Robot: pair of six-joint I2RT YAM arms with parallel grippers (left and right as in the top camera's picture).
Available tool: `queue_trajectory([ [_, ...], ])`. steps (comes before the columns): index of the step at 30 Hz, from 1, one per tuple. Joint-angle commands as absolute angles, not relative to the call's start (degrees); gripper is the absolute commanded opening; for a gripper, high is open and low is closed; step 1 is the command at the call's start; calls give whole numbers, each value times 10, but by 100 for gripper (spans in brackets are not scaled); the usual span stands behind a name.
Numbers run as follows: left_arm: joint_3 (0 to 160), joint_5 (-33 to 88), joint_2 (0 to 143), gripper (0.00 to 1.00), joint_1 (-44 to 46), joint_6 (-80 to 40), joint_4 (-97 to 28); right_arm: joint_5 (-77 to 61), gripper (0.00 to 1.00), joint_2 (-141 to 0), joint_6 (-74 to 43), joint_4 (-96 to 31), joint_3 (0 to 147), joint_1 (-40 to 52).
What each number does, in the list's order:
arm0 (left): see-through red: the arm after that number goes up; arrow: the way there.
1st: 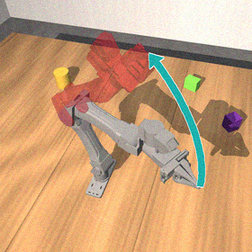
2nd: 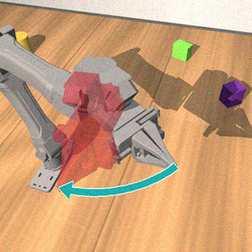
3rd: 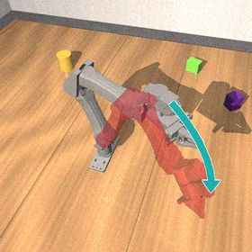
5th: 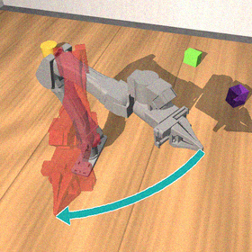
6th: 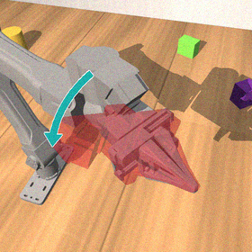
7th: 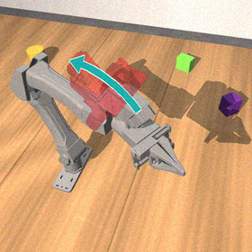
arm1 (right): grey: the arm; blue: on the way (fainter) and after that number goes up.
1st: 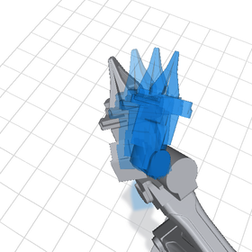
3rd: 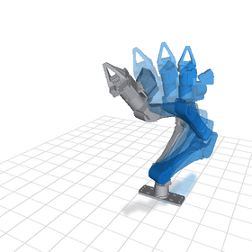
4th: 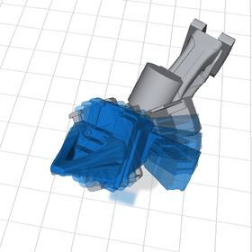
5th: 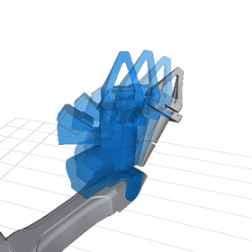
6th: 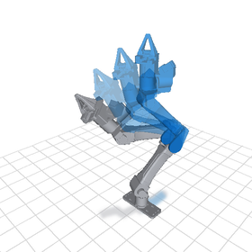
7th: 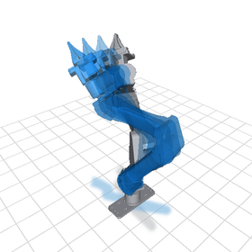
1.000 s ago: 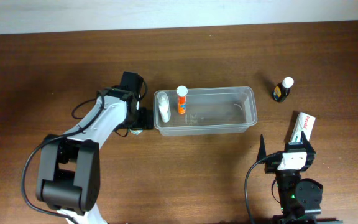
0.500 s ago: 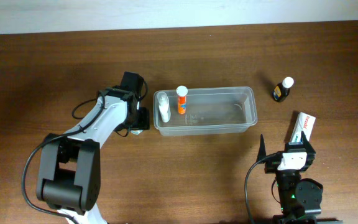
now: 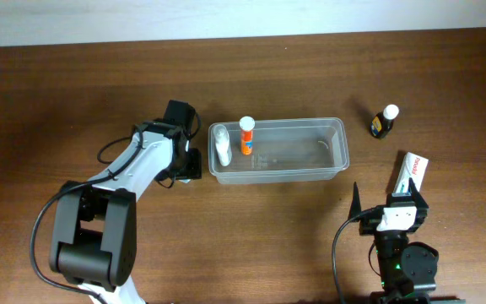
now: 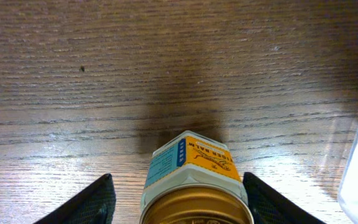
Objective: Pack container
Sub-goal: 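Close the left gripper on the gold-lidded jar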
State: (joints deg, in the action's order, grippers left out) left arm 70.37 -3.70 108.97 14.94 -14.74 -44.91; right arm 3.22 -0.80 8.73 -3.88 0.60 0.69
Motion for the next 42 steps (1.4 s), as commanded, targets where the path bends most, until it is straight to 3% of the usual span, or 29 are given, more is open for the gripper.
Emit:
queue_trajectory([
  [1, 698, -45, 1098, 64, 147, -149, -448, 41, 98, -4, 78, -43, 3, 11],
  [17, 698, -45, 1098, 41, 147, -149, -446, 41, 98, -4, 78, -43, 3, 11],
  [29, 700, -46, 1097, 41, 147, -149, -448, 41, 98, -4, 78, -43, 3, 11],
  [42, 766, -67, 1021, 41, 147, -149, -548, 41, 98, -4, 79, -43, 3, 11],
])
